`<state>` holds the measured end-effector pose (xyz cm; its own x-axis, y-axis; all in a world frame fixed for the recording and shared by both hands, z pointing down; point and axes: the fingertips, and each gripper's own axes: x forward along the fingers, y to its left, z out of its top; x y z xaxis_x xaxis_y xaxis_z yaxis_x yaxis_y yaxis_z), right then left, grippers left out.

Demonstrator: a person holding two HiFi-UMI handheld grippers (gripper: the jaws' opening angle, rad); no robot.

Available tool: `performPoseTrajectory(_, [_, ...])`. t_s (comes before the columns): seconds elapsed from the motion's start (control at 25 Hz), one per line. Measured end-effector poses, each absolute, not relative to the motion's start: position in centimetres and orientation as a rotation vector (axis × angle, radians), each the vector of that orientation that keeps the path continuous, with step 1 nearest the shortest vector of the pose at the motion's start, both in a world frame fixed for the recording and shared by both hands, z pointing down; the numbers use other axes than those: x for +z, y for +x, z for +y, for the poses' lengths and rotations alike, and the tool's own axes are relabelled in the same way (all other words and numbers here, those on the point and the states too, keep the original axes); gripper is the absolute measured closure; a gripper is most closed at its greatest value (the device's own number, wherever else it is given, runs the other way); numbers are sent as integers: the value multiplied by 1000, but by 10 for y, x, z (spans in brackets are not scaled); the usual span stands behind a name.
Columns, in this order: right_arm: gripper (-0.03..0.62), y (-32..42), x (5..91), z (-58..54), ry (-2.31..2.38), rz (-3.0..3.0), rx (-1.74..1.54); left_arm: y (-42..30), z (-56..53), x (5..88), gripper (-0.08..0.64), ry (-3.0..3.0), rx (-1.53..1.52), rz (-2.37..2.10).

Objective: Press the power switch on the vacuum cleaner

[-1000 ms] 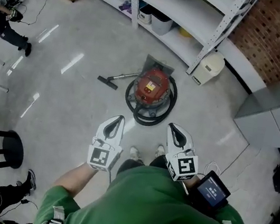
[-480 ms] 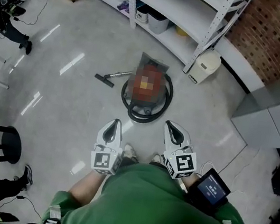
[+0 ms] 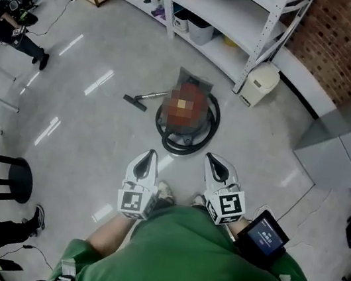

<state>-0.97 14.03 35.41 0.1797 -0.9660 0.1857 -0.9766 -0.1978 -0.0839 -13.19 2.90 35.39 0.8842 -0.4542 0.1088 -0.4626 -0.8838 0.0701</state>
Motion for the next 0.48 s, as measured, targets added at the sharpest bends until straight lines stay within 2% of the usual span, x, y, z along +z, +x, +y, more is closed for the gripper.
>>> performPoseTrajectory(0.48, [589, -4, 351, 143, 2353, -1999, 278, -127, 39, 353, 552, 2939, 129, -765])
